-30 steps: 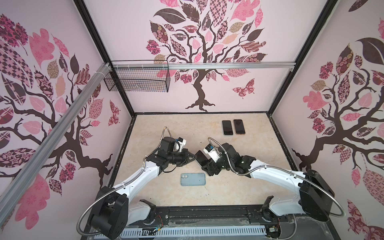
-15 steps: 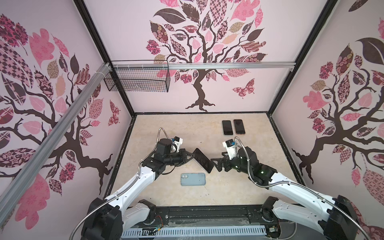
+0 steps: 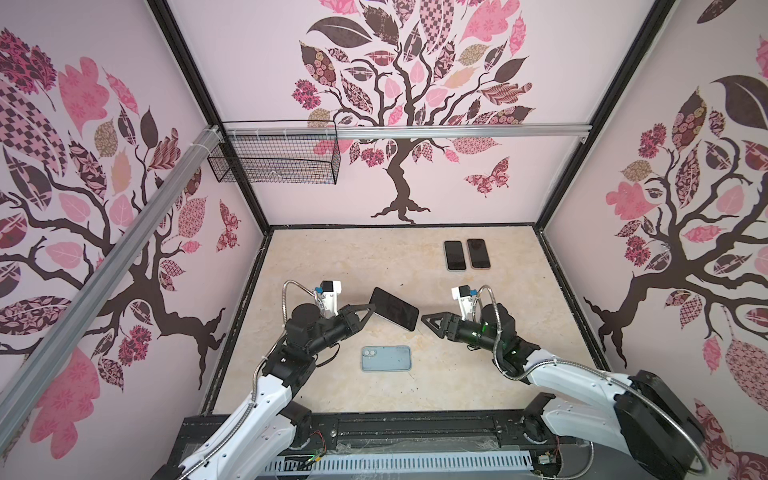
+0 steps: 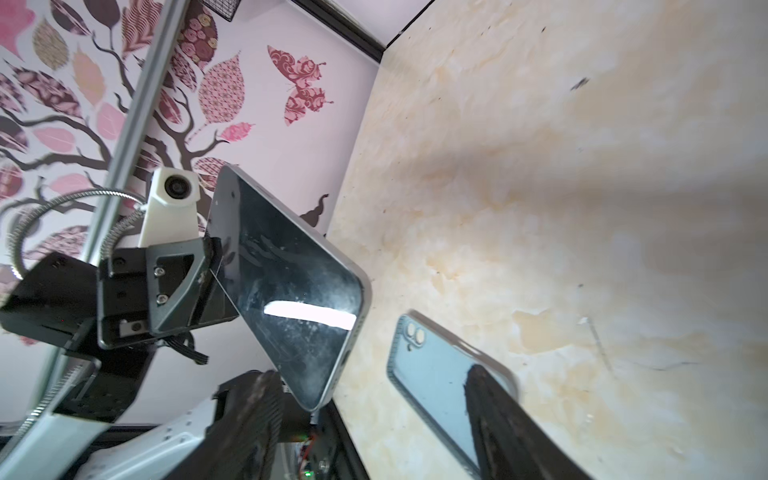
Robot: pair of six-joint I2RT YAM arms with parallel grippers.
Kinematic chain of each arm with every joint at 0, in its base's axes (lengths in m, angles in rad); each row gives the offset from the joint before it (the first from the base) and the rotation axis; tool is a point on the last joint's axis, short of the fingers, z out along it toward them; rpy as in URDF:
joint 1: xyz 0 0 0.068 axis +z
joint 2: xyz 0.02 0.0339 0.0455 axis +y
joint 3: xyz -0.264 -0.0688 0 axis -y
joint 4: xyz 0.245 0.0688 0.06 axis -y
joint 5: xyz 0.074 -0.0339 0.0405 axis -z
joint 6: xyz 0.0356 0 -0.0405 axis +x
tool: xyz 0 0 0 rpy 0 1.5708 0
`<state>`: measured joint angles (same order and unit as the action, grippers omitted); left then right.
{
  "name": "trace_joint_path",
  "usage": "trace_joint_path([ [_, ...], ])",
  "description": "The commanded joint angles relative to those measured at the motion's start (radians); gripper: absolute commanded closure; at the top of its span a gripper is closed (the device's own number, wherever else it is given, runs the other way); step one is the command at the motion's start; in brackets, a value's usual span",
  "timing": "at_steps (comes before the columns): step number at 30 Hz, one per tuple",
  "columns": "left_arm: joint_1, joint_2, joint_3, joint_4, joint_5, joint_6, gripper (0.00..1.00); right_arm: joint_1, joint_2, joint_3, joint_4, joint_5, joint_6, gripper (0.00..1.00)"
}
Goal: Put the phone into the phone case
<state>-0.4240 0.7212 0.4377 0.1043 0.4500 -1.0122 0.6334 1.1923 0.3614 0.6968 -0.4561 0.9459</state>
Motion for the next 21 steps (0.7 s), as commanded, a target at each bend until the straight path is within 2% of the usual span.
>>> trace_joint_path([
  [1,0.005,-0.044,-0.033,0.115,-0.04,-0.04,1.0,0.002,0.073,0.024,0.28,-0.12,0.156,0.37],
  [4,0.005,-0.035,-0.065,0.208,-0.025,-0.099,1.0,0.003,0.102,0.048,0.313,-0.167,0.167,0.42],
  [9,0.005,-0.002,-0.092,0.311,-0.007,-0.156,1.0,0.003,0.106,0.044,0.422,-0.184,0.205,0.47],
  [15,0.005,0.027,-0.109,0.415,0.01,-0.207,1.0,0.003,0.141,0.053,0.518,-0.19,0.261,0.62],
  [21,0.005,0.024,-0.122,0.463,0.011,-0.238,1.0,0.005,0.188,0.069,0.578,-0.194,0.294,0.62],
])
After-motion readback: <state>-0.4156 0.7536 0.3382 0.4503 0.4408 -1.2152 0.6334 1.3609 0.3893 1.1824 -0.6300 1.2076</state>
